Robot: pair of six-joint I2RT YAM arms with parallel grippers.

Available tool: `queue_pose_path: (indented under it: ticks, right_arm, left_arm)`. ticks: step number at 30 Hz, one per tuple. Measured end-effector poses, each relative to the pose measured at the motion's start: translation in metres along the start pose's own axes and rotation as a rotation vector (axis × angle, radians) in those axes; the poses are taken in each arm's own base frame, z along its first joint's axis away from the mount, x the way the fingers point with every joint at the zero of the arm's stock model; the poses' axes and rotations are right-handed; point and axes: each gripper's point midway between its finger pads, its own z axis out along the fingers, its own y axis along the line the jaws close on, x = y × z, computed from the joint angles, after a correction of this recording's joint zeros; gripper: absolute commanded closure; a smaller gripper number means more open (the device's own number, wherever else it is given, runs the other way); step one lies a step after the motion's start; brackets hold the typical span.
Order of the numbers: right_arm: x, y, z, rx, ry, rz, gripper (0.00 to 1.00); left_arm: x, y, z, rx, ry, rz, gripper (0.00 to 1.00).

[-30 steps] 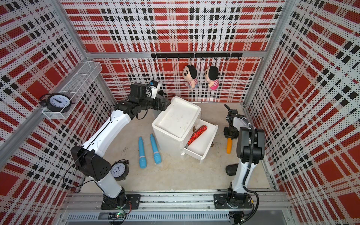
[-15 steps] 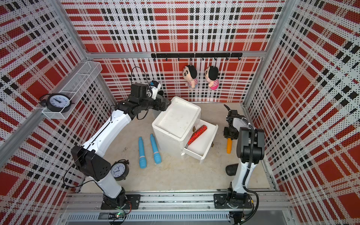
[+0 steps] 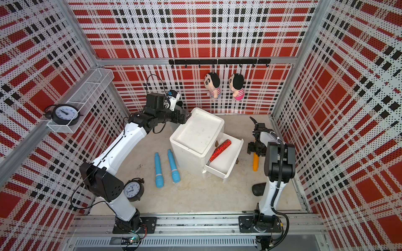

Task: Take the microphone out of the drawer
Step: Place the microphone at the center of the board, then pick up the microphone from the drawer.

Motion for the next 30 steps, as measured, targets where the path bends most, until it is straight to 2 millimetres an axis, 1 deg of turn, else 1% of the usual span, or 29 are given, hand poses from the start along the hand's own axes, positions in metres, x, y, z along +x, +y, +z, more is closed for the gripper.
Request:
queue_pose_path:
  ticks: [9, 14, 23, 26, 30]
  right_arm:
    - [0.0, 0.001, -0.001, -0.006, 0.0, -0.007, 0.0]
    - [-0.004, 0.002, -0.013, -0.018, -0.021, -0.007, 0.0]
    - [-0.019, 0.002, -0.054, -0.038, -0.109, -0.001, 0.0]
    - [-0.024, 0.001, -0.071, -0.042, -0.145, 0.004, 0.0]
    - [-0.029, 0.0, -0.099, -0.057, -0.209, 0.015, 0.0]
  left_arm:
    - [0.0, 0.0, 0.0, 0.001, 0.0, 0.0, 0.02]
    - [0.0, 0.0, 0.0, 0.001, 0.0, 0.0, 0.02]
    - [0.0, 0.0, 0.0, -0.002, 0.0, 0.001, 0.02]
    - [0.0, -0.001, 0.0, -0.001, 0.0, 0.001, 0.02]
    - [0.0, -0.001, 0.0, 0.0, 0.0, 0.002, 0.02]
